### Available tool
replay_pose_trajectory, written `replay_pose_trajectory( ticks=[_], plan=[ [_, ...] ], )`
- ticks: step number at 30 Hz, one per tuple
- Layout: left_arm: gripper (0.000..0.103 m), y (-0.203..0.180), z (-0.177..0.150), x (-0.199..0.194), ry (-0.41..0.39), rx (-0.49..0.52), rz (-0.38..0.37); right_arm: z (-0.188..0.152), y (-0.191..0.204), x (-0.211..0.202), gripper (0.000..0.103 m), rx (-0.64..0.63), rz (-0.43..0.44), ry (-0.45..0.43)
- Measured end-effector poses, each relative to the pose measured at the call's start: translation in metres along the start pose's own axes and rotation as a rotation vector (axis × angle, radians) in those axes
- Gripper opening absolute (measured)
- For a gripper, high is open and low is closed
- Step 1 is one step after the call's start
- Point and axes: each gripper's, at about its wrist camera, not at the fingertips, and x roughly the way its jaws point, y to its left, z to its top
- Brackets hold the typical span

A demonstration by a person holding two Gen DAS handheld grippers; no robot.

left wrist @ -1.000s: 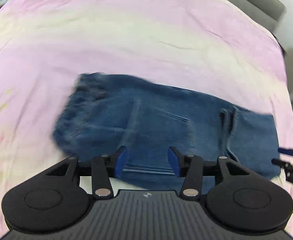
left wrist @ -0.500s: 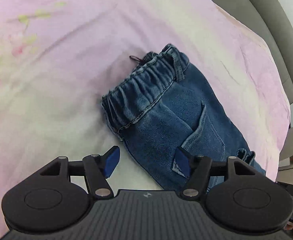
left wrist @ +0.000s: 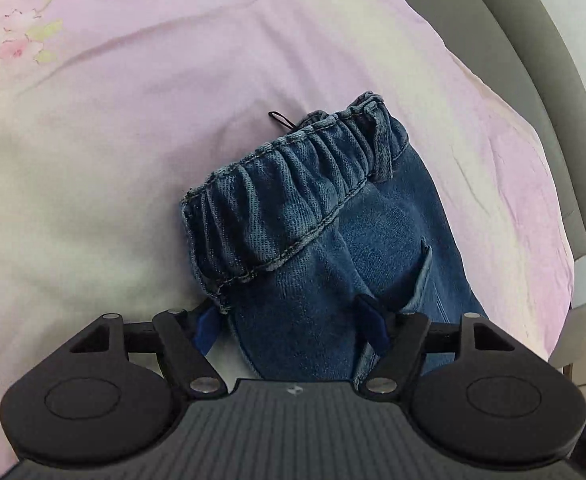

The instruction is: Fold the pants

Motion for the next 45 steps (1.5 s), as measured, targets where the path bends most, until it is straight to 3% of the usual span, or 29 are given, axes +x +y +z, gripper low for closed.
replay_pose_trajectory(
  ticks=[11, 20, 22, 25, 31, 35, 39, 45],
  plan=[
    [0.053, 0.002, -0.007, -0.016, -0.051, -0.071, -0.009, 0.02, -0.003, 0.015, 0.02, 0.027, -0.019, 0.048],
    [0.05, -0.048, -0.018, -0.06, -0.177, 0.057, -0.034, 0.019, 0.032, 0.006, 0.019, 0.078, -0.127, 0.032],
    [0.049, -0.065, -0.02, -0.073, -0.205, 0.112, -0.041, 0.013, 0.031, -0.004, 0.02, 0.142, -0.136, -0.002],
    [0.049, -0.093, -0.027, -0.089, -0.236, 0.183, -0.045, -0.005, 0.03, -0.026, 0.034, 0.215, -0.148, -0.086],
    [0.049, -0.182, -0.055, -0.113, -0.312, 0.387, -0.043, -0.057, 0.034, -0.066, 0.035, 0.297, -0.171, -0.166],
    [0.048, -0.247, -0.097, -0.116, -0.357, 0.573, -0.028, -0.107, 0.031, -0.088, 0.035, 0.429, -0.132, -0.243],
    [0.048, -0.307, -0.152, -0.099, -0.379, 0.775, 0.0, -0.152, 0.031, -0.102, 0.035, 0.495, -0.115, -0.266],
    [0.047, -0.361, -0.234, -0.049, -0.308, 1.048, 0.008, -0.207, 0.018, -0.117, 0.035, 0.583, -0.135, -0.273]
  ],
)
